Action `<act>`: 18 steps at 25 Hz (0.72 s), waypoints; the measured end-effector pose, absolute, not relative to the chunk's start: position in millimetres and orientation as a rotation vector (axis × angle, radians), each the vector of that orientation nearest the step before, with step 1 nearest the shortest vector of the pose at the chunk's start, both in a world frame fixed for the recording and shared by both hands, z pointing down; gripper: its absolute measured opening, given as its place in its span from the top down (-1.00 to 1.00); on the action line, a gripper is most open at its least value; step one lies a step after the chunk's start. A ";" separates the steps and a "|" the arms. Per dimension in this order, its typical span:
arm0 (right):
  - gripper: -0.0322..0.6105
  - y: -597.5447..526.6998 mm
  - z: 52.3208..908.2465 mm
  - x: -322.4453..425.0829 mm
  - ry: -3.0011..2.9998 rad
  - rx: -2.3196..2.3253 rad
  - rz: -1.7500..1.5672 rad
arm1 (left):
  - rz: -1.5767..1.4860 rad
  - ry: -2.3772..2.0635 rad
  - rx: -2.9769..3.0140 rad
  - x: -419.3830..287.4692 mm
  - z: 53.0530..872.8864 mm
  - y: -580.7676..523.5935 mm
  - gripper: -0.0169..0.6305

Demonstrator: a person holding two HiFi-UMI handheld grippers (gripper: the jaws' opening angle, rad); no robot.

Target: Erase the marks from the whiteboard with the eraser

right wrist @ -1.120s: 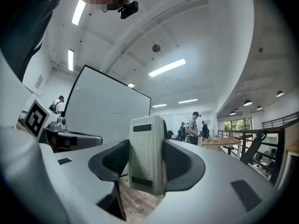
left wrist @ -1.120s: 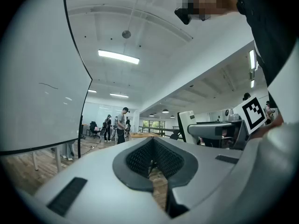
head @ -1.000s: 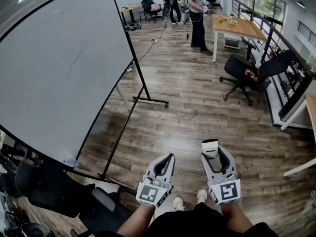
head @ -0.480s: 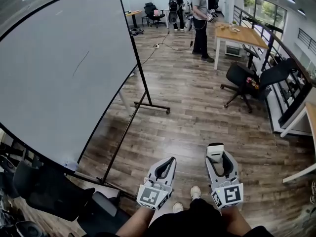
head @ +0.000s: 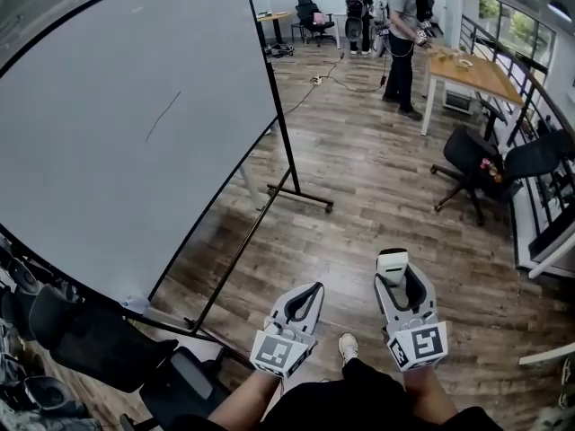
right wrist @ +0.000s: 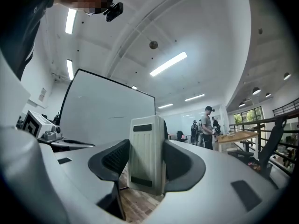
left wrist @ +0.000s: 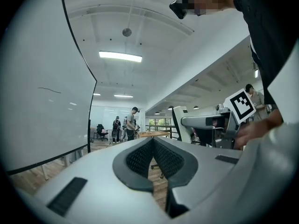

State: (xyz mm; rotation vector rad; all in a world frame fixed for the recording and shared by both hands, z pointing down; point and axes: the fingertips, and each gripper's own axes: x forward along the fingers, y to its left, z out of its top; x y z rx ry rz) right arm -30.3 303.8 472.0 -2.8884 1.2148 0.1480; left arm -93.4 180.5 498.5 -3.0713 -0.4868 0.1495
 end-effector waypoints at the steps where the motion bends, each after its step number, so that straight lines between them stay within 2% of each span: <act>1: 0.11 297.5 470.1 -18.7 1.236 -2.882 0.150 | 0.152 -0.471 -3.072 -83.6 495.9 176.4 0.89; 11: 0.11 250.7 469.4 84.5 1.394 -2.825 0.132 | 0.137 -0.314 -3.091 9.2 501.2 133.5 0.89; 18: 0.11 227.3 474.1 129.8 1.507 -2.697 0.068 | 0.082 -0.132 -3.093 44.0 509.8 106.8 0.89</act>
